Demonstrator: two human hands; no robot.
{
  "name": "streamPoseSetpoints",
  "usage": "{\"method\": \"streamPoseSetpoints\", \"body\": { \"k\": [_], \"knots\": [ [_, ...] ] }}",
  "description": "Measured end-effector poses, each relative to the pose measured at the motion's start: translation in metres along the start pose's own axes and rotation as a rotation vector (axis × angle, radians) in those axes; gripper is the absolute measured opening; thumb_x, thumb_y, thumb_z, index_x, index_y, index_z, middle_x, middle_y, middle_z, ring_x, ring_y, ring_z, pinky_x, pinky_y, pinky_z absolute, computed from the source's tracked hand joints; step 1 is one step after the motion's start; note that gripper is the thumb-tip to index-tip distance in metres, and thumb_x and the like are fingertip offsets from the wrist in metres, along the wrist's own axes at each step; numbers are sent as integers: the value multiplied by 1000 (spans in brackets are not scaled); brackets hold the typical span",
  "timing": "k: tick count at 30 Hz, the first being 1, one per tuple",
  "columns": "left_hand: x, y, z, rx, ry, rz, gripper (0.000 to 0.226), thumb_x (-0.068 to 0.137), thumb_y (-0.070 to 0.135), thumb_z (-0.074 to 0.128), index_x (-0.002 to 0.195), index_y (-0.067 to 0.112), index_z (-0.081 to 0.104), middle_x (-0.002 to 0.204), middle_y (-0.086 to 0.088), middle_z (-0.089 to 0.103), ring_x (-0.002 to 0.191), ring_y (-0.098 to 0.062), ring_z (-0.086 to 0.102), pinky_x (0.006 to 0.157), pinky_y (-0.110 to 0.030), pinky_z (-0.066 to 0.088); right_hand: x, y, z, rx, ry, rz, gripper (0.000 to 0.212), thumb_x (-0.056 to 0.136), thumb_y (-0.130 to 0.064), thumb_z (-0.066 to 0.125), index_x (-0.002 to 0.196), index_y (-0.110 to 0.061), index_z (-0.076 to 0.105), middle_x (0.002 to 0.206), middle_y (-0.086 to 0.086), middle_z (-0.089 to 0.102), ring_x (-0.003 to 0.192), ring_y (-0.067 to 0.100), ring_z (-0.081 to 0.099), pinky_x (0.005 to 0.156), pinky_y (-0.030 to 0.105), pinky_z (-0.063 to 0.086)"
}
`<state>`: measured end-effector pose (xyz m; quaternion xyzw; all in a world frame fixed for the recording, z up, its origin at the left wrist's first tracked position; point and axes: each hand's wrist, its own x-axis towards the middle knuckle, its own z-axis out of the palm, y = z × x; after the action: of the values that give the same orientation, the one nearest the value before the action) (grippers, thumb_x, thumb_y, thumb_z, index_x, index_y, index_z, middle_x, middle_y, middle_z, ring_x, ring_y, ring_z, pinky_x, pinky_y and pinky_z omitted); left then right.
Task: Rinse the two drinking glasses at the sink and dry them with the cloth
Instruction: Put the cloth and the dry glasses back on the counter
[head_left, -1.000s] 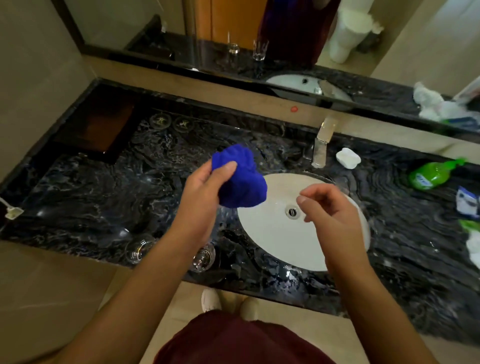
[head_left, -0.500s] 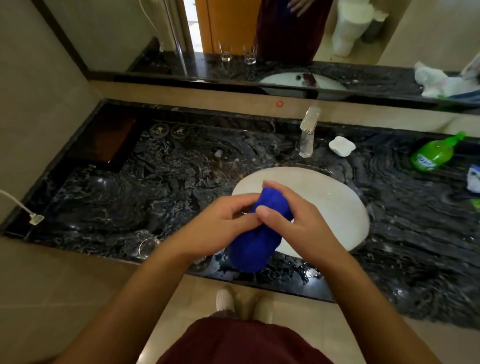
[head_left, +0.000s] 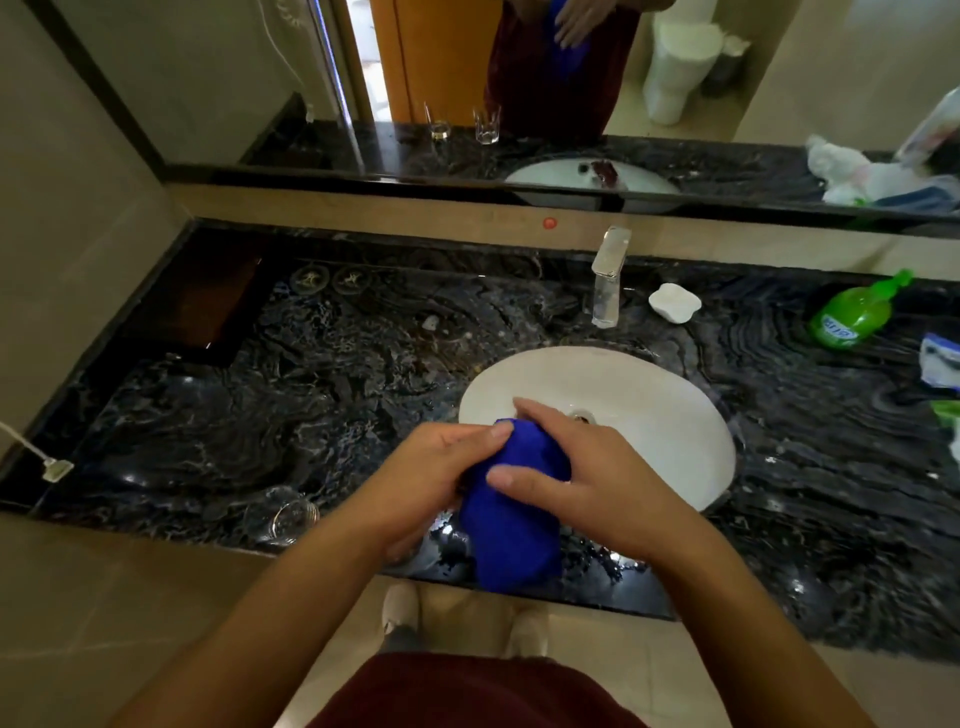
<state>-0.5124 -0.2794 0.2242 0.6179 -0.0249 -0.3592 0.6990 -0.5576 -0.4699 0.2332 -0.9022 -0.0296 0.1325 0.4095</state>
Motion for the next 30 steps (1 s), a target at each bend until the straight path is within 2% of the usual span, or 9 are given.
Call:
{"method": "streamPoseSetpoints", "body": {
  "k": [3,7,9,12,14,17,24,27,30],
  "knots": [
    [3,14,-24,90,19,16,48,90,42,62,100,-3,77,98,-29,75,90,-34,72,78,-39,58,19,-9,15,18,-9,-40,67,83,-73,59,142,-41,50,114,-15,71,98,-1,65,84,25,54],
    [16,28,-64,298,102,160,55,95,46,65,83,-7,72,84,-34,69,71,-29,64,66,-51,50,56,-36,35,-35,95,-14,34,92,-61,59,113,-36,66,84,-14,71,75,0,64,66,22,48],
    [22,31,-88,356,167,215,46,94,47,66,81,3,73,77,-26,70,68,-26,64,65,-55,52,77,-51,47,-28,116,30,27,93,-55,62,108,-35,68,84,-13,72,76,2,65,69,28,53],
    [32,32,-133,321,258,212,26,93,43,70,93,17,69,71,-4,74,68,-16,70,64,-43,57,103,-69,64,-24,204,55,18,95,-43,66,110,-35,71,87,-15,74,80,0,66,71,27,53],
    [42,29,-168,241,224,138,35,89,51,71,100,18,68,85,1,78,82,-13,74,79,-42,59,118,-78,72,91,288,90,15,94,-34,69,109,-34,72,89,-15,75,83,0,68,71,21,51],
    [53,19,-211,141,41,13,54,78,66,66,114,25,70,110,8,77,109,-11,70,96,-39,55,140,-92,84,470,357,168,16,90,-21,73,106,-25,73,91,-4,77,86,11,72,76,29,56],
    [61,-2,-246,-266,-145,-161,89,70,68,79,140,18,57,131,-5,71,118,-21,68,85,-38,58,177,-118,122,1315,369,285,32,84,-7,65,115,-1,66,104,15,76,95,23,73,82,34,61],
    [61,-3,-255,-351,-58,-150,55,85,46,73,127,11,64,120,-7,76,107,-18,72,79,-27,59,183,-119,132,1383,363,301,34,84,-8,64,118,-1,65,108,16,75,99,23,72,86,33,61],
    [66,-7,-269,-268,23,-78,40,85,28,72,121,11,67,117,-9,76,105,-20,72,82,-34,60,188,-109,139,1271,460,336,25,90,-6,65,115,-4,66,105,13,75,98,22,72,84,33,60]
  ]
}}
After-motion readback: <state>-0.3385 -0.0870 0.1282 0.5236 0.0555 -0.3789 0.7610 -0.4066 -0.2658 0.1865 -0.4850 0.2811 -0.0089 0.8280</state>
